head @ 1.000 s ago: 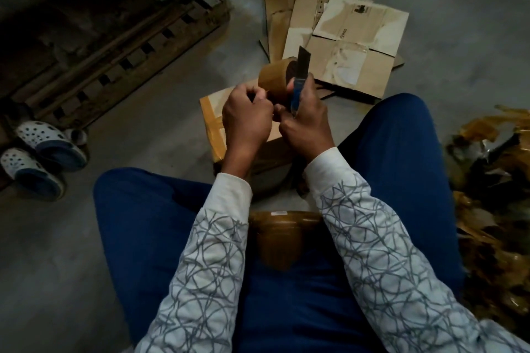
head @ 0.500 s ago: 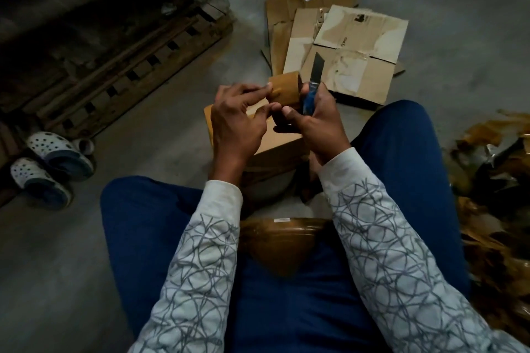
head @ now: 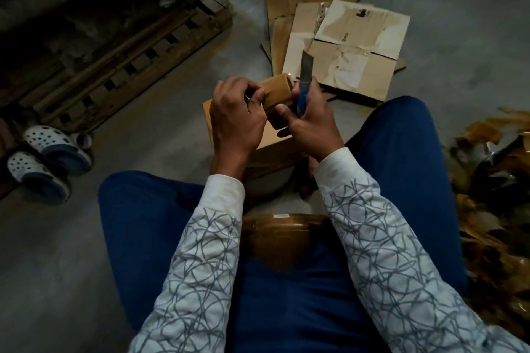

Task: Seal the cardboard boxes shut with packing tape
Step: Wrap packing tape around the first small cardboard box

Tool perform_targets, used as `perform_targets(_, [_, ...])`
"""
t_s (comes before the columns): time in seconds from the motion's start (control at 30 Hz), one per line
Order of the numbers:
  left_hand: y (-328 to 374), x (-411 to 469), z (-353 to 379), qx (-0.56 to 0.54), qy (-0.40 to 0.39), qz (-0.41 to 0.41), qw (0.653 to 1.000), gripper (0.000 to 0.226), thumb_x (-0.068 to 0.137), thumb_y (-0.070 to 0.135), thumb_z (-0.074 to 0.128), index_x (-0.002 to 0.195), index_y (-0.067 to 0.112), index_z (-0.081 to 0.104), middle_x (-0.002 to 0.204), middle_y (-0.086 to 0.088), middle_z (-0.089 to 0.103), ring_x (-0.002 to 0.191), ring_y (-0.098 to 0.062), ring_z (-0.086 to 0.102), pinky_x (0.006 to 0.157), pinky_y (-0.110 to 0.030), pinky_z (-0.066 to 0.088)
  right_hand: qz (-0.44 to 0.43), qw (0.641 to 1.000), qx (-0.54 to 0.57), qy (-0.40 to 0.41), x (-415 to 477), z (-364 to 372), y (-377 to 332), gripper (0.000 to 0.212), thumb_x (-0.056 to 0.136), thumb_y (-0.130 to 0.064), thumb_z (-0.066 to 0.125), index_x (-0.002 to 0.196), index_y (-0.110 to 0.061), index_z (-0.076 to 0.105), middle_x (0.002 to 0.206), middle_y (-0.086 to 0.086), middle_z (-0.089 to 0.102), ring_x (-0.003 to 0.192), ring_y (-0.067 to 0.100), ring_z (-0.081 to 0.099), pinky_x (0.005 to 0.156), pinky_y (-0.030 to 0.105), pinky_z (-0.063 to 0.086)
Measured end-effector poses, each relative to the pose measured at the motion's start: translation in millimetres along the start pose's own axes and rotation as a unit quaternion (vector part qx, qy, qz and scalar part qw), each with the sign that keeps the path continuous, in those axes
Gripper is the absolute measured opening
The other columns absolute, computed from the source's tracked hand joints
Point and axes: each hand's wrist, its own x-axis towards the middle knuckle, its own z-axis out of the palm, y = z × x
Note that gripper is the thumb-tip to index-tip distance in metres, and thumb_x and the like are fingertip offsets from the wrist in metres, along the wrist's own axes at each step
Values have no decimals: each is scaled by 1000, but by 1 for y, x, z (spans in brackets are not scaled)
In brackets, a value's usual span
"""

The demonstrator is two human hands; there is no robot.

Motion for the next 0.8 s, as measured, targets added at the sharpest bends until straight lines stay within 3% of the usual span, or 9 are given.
perform_targets(0.1, [4, -6, 5, -9, -14, -43, 999, 10, 96, 20, 60, 94, 12, 65, 95, -1, 60, 93, -14, 50, 69, -6, 27, -19, 995, -95, 32, -3, 6, 1, 43, 90, -20, 69, 124, -15, 44, 110, -1, 61, 103, 31, 65, 78, 55, 57])
perform_targets(0.27, [13, -12, 8, -47, -24, -118, 992, 13, 99, 22, 58, 97, 11, 64, 102, -3, 61, 98, -14, 52, 74, -14, 33, -15, 982, -180, 55, -5, 9, 2, 46, 85, -12, 63, 127, -10, 45, 107, 11, 67, 98, 38, 64, 81, 55, 53])
perform_targets(0.33, [15, -13, 6, -74, -19, -117, 990, 11, 98, 22, 59, 96, 12, 64, 100, -2, 61, 98, -17, 56, 79, -25, 42, -14, 979, -190, 66, -6, 10, 0, 48, 84, -8, 61, 129, -10, 45, 107, 11, 67, 98, 38, 64, 82, 54, 53])
perform_targets(0.47, [20, -20, 3, -93, -5, -75, 993, 3, 96, 16, 62, 96, 13, 64, 97, 2, 58, 96, -16, 55, 79, -25, 45, -22, 978, -192, 81, -7, 11, -4, 51, 83, -4, 60, 132, -9, 45, 102, 8, 68, 95, 36, 65, 78, 48, 53])
perform_targets(0.57, [19, -22, 4, -131, -4, -57, 990, 3, 95, 13, 62, 98, 12, 63, 103, 4, 55, 100, -20, 57, 81, -34, 52, -28, 979, -185, 76, -6, 10, -4, 47, 85, -4, 61, 130, -10, 46, 100, 4, 68, 93, 33, 66, 79, 45, 54])
perform_targets(0.7, [13, -21, 4, -164, -54, -90, 981, 33, 83, 34, 79, 106, 18, 62, 112, 6, 63, 100, -11, 58, 79, -23, 51, -38, 988, -138, 66, -3, 4, 0, 46, 84, -10, 68, 126, -9, 49, 100, -1, 66, 95, 29, 67, 82, 53, 56])
perform_targets(0.8, [12, -14, 0, -142, -30, -92, 985, 40, 74, 36, 86, 104, 20, 66, 108, 7, 68, 94, -7, 60, 73, -14, 48, -51, 988, -132, 56, 0, -2, 1, 51, 87, -14, 71, 130, 0, 48, 108, 9, 66, 101, 29, 66, 87, 47, 56])
